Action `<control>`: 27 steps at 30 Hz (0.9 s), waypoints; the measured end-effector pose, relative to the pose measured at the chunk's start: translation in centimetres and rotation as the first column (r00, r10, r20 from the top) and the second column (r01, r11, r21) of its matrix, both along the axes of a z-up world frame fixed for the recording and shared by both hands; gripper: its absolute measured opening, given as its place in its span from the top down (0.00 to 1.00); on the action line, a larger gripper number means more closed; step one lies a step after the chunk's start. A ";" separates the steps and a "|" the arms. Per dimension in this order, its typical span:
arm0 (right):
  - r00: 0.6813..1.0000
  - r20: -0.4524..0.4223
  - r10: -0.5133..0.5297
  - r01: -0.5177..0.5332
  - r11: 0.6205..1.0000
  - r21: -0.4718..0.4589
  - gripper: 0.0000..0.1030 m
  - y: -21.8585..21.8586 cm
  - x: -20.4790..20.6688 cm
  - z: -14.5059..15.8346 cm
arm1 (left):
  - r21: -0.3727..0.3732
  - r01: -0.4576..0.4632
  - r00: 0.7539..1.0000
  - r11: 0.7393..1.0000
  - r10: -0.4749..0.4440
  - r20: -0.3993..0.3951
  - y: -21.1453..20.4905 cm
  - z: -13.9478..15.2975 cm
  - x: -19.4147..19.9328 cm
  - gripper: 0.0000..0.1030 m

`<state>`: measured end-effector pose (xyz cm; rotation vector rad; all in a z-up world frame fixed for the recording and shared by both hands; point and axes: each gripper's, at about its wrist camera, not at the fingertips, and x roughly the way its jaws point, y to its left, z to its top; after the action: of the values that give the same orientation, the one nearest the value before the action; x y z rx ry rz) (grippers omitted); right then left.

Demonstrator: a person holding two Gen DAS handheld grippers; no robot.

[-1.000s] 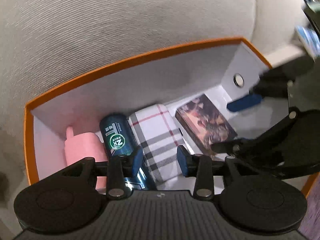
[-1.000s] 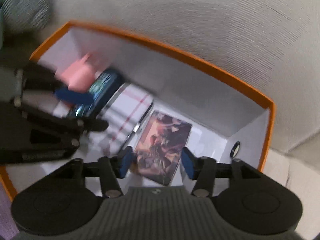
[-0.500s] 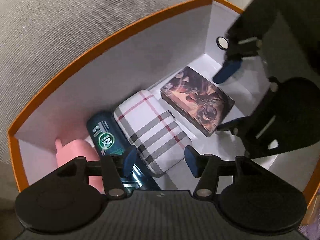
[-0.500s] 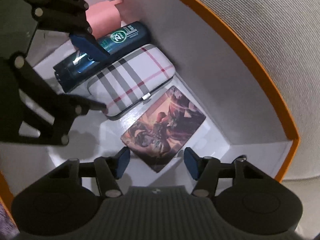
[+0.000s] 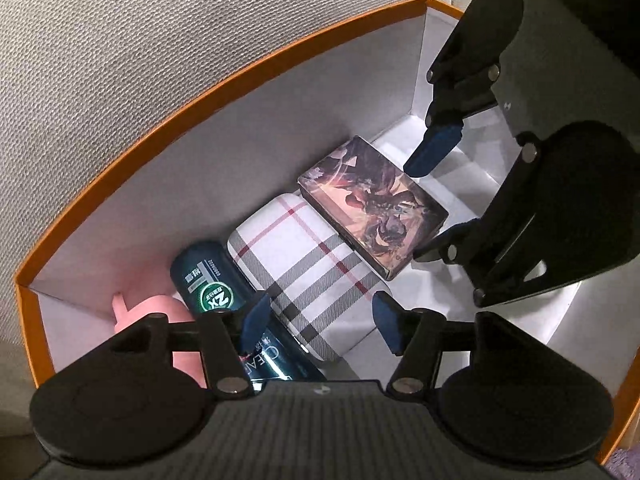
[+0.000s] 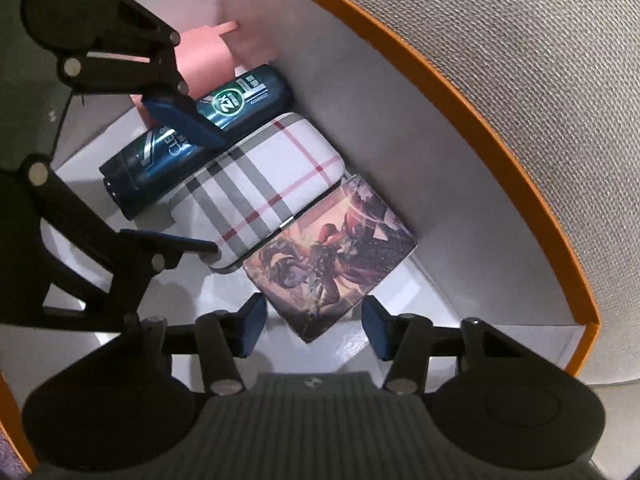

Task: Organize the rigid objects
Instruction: 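Lower the plaid case and photo card box into the box and release both, then lift both tools out of the box back toward the remaining items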

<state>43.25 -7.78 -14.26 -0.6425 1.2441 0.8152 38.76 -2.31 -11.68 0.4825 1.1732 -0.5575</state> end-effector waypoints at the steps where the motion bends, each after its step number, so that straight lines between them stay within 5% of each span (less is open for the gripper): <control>1: 1.000 -0.002 0.010 -0.010 1.000 -0.001 0.49 -0.1 -0.1 0.0 | -0.001 0.008 1.000 1.000 -0.008 -0.001 0.0 -0.2 0.0 0.31; 13: 1.000 0.003 0.005 -0.005 1.000 0.006 0.50 -1.3 -1.1 1.0 | 0.090 0.157 0.985 0.984 -0.162 0.055 -1.1 -0.9 -1.6 0.21; 27: 1.000 0.003 -0.003 0.003 1.000 0.019 0.58 -1.2 -0.6 0.6 | 0.052 0.098 0.991 0.994 -0.102 0.085 -0.3 -0.8 -2.0 0.27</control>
<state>42.62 -8.99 -13.62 -0.6265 1.2330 0.8224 36.80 -2.57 -12.51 0.6038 1.0844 -0.5899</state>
